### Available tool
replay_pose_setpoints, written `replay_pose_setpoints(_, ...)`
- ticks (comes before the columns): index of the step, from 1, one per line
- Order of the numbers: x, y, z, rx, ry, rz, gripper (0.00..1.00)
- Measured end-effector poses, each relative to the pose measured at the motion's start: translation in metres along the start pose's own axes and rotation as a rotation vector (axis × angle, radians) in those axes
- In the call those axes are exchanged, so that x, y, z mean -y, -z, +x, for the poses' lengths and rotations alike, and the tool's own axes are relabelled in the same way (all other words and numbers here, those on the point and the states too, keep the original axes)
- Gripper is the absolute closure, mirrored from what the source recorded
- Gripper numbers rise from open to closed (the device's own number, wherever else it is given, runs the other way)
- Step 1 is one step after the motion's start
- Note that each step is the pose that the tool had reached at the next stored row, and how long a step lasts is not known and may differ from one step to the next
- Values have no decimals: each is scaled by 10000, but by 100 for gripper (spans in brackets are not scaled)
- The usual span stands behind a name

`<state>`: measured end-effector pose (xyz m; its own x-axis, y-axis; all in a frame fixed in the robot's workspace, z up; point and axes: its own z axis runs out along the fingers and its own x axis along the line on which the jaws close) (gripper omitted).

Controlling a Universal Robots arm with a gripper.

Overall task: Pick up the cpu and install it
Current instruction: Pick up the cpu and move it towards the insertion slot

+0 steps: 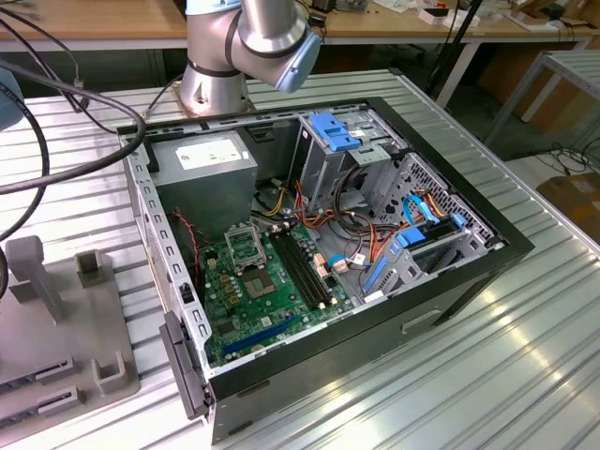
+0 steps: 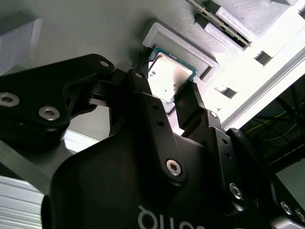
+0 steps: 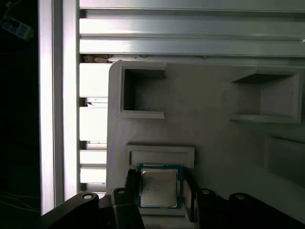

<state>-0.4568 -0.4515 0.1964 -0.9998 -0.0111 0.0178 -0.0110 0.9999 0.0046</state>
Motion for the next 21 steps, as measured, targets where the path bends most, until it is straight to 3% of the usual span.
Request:
replay_pose_setpoints(9, -1, 136, 2, 0, 0, 0, 53)
replay_pose_setpoints(13, 0, 134, 3, -2, 0, 1, 53)
replay_pose_setpoints(21, 0, 38, 1, -2, 0, 1, 53)
